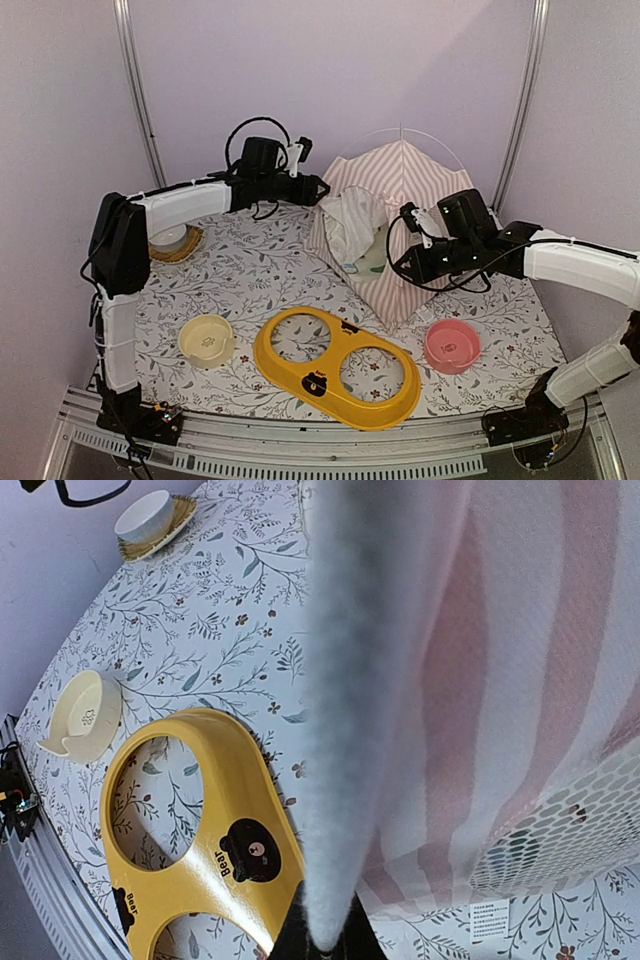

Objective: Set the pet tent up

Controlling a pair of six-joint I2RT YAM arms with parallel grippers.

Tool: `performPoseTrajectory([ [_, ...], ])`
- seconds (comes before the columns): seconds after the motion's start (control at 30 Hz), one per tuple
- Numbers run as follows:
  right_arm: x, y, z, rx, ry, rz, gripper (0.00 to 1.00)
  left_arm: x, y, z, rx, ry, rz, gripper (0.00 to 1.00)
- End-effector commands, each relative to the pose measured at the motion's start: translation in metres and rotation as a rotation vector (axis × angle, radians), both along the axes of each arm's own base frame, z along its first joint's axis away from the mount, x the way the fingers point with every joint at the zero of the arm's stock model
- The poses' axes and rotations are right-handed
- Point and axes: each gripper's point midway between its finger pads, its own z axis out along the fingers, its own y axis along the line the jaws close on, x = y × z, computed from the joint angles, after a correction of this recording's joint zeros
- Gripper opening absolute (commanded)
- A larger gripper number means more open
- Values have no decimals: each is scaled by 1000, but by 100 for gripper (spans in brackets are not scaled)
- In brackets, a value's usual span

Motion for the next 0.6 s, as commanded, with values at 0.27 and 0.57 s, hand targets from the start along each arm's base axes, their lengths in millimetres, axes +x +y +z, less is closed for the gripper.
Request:
performPoseTrajectory([
  [0.27,-13,-10,10,1,19,-5,1,24,-15,-10,66,-52,-187,65],
  [0.57,3,-13,15,-28,-12,-52,1,7,-26,-18,85,-48,-232,39],
])
